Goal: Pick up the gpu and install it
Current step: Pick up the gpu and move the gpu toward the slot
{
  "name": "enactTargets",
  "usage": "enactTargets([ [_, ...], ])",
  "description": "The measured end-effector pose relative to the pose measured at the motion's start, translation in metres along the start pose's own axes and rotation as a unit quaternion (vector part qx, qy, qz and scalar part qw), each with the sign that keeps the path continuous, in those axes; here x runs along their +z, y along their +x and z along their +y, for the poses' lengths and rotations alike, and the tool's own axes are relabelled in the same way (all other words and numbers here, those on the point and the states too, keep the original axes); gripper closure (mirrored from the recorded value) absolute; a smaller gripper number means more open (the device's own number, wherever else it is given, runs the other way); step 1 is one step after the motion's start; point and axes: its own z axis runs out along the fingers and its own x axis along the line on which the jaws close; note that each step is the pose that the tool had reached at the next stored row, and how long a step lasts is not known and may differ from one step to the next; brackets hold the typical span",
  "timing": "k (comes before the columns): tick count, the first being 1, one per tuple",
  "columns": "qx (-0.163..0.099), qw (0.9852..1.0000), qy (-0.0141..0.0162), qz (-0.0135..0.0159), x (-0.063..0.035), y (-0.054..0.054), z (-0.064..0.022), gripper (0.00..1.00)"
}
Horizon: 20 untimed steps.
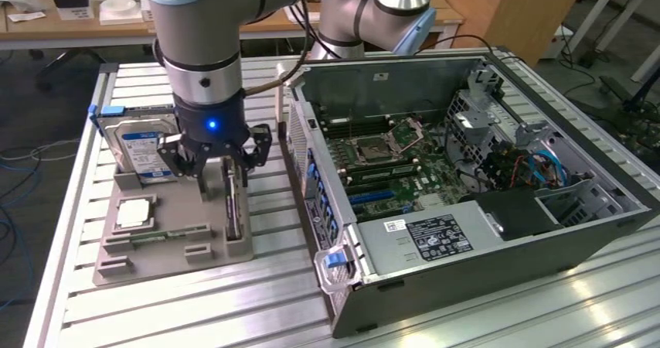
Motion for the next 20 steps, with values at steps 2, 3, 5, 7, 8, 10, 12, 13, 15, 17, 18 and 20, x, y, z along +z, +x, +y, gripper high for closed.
enactTargets([
  [2,0.0,1.0,0.0003,0.0001,0.0032,-0.0001,-0.0014,0.35],
  [3,0.0,1.0,0.0003,0.0,0.0046,-0.0002,-0.0023,0.35],
  [5,0.0,1.0,0.0003,0.0,0.0061,-0.0002,-0.003,0.35],
  [7,0.0,1.0,0.0004,0.0,0.0061,-0.0002,-0.003,0.35],
  [8,0.0,1.0,0.0004,0.0001,0.0061,-0.0002,-0.003,0.35],
  [10,0.0,1.0,0.0004,0.0,0.0061,-0.0003,-0.0031,0.35],
  [12,0.0,1.0,0.0003,0.0,0.0061,-0.0003,-0.0031,0.35],
  [13,0.0,1.0,0.0003,0.0,0.0062,-0.0003,-0.0031,0.35],
  [15,0.0,1.0,0.0003,0.0,0.0062,-0.0002,-0.0031,0.35],
  [17,0.0,1.0,0.0004,0.0,0.0061,-0.0002,-0.0031,0.35],
  [18,0.0,1.0,0.0004,0.0,0.0061,-0.0003,-0.0031,0.35],
  [20,0.0,1.0,0.0009,-0.0002,0.0067,-0.0004,-0.0031,0.35],
])
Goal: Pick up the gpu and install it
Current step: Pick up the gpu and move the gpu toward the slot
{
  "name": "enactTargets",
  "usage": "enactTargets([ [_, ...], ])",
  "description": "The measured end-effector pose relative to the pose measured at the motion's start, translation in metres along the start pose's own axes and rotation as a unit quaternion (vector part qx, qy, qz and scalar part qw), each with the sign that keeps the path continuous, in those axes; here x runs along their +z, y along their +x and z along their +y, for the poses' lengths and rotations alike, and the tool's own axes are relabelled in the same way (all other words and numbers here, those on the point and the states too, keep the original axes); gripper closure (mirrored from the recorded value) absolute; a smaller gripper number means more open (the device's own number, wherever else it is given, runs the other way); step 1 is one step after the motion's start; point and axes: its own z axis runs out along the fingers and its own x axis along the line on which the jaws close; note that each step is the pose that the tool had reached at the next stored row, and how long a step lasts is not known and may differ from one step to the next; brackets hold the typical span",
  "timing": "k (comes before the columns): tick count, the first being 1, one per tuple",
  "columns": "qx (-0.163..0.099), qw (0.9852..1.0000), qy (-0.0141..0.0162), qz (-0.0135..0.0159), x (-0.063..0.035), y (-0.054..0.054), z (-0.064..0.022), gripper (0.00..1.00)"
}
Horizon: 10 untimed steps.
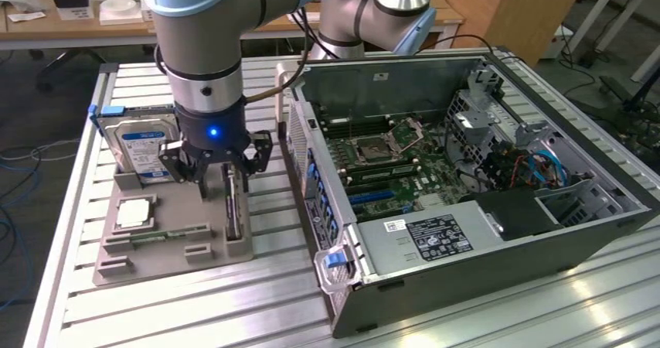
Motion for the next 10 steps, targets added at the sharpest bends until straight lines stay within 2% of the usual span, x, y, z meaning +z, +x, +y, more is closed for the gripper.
enactTargets([
  [7,0.0,1.0,0.0006,0.0001,0.0103,-0.001,-0.0004,0.35],
  [8,0.001,1.0,0.0008,-0.0004,0.0121,-0.001,-0.0006,0.35],
  [10,0.004,1.0,0.001,-0.0041,0.0144,-0.001,-0.0014,0.35],
])
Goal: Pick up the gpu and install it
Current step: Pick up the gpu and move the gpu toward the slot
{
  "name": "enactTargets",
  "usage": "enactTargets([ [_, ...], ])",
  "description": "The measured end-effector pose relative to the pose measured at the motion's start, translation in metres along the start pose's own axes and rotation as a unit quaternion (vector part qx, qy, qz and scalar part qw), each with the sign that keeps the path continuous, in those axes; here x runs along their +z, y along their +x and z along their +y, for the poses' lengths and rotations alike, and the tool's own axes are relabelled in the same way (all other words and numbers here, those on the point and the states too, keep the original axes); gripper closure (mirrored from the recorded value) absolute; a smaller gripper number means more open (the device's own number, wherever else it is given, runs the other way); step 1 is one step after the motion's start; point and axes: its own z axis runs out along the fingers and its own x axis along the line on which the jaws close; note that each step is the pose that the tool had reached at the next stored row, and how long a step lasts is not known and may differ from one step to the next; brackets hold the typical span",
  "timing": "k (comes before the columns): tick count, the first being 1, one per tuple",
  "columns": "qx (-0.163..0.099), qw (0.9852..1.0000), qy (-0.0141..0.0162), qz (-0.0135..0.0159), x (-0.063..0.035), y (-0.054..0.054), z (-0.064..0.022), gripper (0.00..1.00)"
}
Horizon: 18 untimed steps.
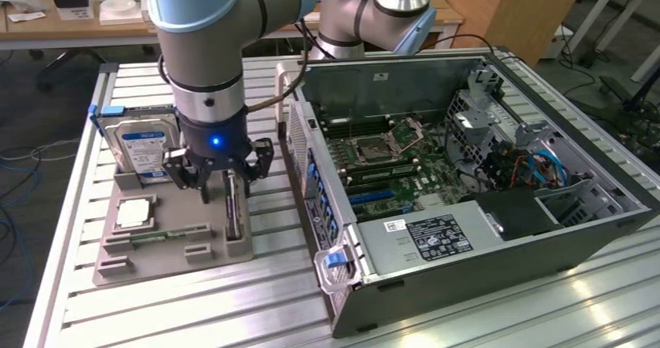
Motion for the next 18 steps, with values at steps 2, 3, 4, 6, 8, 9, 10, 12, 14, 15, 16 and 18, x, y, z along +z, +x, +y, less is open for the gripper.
enactTargets([
  [2,0.003,1.0,-0.0002,-0.0012,0.0032,-0.001,-0.0003,0.35],
  [3,0.004,1.0,-0.0002,-0.0013,0.0044,-0.001,-0.0005,0.35],
  [4,0.004,1.0,-0.0001,-0.0013,0.005,-0.001,-0.0005,0.35],
  [6,0.005,1.0,0.0,-0.0011,0.0055,-0.001,-0.0004,0.35],
  [8,0.005,1.0,-0.0001,-0.0013,0.0071,-0.002,-0.0005,0.35],
  [9,0.006,1.0,-0.0001,-0.0012,0.0086,-0.002,-0.0006,0.35],
  [10,0.007,1.0,-0.0001,-0.0012,0.0103,-0.002,-0.0008,0.35],
  [12,0.01,0.9999,-0.0001,-0.0012,0.0128,-0.002,-0.0009,0.35],
  [14,0.011,0.9999,0.0,-0.0012,0.0131,-0.002,-0.001,0.35],
  [15,0.011,0.9999,0.0,-0.0012,0.0132,-0.002,-0.001,0.35],
  [16,0.011,0.9999,-0.0001,-0.0012,0.0132,-0.002,-0.001,0.36],
  [18,0.011,0.9999,-0.0002,-0.0014,0.0135,-0.002,-0.0009,0.36],
])
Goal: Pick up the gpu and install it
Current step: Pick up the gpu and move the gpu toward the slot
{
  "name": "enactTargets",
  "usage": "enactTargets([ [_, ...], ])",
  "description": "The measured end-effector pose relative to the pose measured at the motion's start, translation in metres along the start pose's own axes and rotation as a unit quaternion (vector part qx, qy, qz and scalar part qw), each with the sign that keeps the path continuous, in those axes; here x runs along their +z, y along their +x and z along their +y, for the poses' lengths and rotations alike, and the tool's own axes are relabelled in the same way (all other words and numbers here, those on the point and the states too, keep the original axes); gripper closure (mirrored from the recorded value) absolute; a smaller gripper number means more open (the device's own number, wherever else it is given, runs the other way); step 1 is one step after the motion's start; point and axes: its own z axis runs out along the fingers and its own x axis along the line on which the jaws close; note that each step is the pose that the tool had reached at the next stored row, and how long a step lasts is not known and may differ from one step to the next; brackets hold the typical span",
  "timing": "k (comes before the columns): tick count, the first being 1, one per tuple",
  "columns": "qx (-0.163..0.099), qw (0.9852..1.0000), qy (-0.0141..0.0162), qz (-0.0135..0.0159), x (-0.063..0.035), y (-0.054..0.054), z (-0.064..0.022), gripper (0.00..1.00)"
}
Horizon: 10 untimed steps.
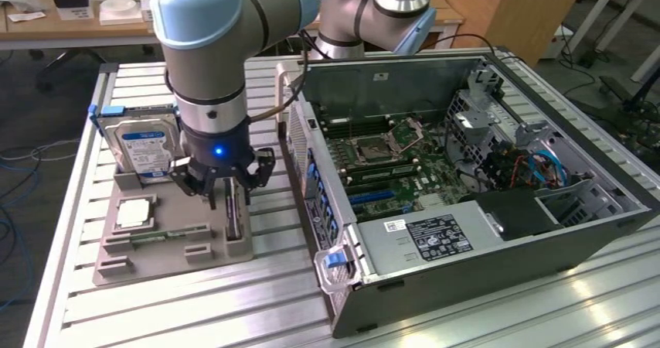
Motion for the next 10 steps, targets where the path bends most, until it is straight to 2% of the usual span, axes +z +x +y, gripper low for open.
enactTargets([
  [1,0.0,1.0,0.0,0.0,0.0001,-0.0003,0.0,0.44],
  [5,0.0,1.0,0.0001,0.0001,0.0001,-0.001,0.0008,0.45],
  [6,0.0,1.0,0.0001,0.0001,0.0002,-0.001,0.0008,0.52],
  [10,0.0,1.0,0.0001,0.0001,0.0002,-0.0009,0.0009,0.53],
])
